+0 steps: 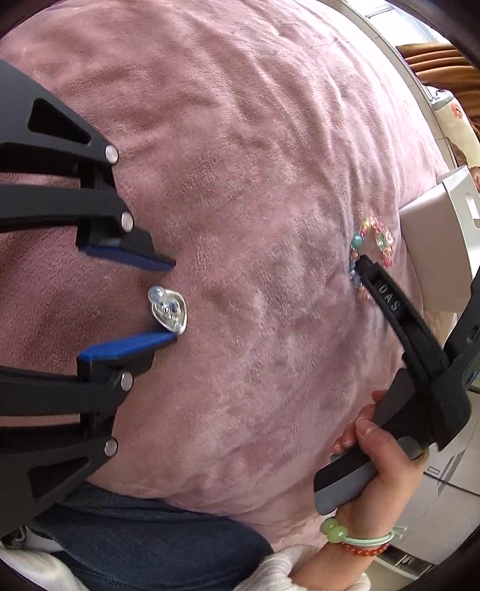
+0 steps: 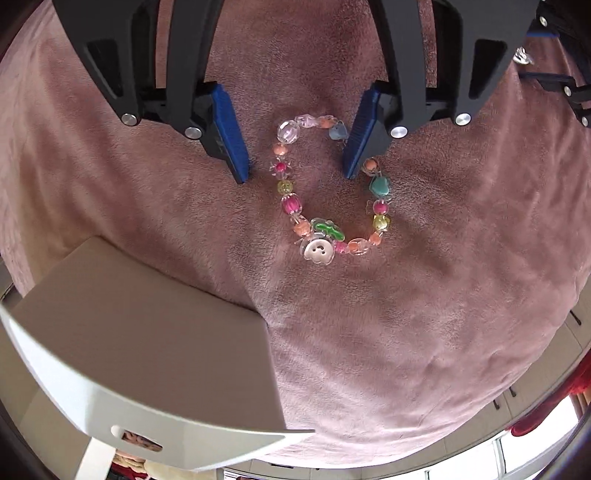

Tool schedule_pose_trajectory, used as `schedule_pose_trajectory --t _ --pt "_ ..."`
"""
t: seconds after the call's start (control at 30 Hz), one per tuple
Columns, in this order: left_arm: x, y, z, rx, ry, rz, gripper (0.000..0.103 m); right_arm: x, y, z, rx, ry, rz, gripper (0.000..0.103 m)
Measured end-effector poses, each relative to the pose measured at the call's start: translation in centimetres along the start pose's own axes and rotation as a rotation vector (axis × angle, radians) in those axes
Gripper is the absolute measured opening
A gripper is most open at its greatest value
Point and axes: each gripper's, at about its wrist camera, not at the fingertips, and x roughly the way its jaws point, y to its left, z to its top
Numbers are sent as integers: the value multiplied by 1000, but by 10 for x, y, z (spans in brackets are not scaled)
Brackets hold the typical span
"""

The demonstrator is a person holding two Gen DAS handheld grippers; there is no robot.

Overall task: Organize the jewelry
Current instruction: 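Lift and carry the crystal earring and pastel bracelet over the white tray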

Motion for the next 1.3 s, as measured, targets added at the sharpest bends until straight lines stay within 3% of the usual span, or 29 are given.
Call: schedule_pose_trajectory --t 0.03,0.17,0.23,0.53,0.9,1.13,1.3 --pt "0 3 0 -11 -3 3 26 0 -2 0 17 -1 11 48" --pt "-6 7 -1 -15 -10 -14 25 -7 -15 1 60 -3 55 19" --pt "-8 6 -2 0 -11 -5 25 -11 -26 1 92 -2 92 13" --pt "-23 4 4 -13 -41 -24 25 -36 -40 -6 144 -36 176 13" --pt "-59 18 16 -59 -120 -52 25 -97 -50 3 135 -155 187 13" --pt "-75 25 52 -69 -182 -18 25 -136 -55 25 121 -242 170 13" --pt "-74 33 95 -88 -239 -2 25 -162 -63 42 121 -302 162 13"
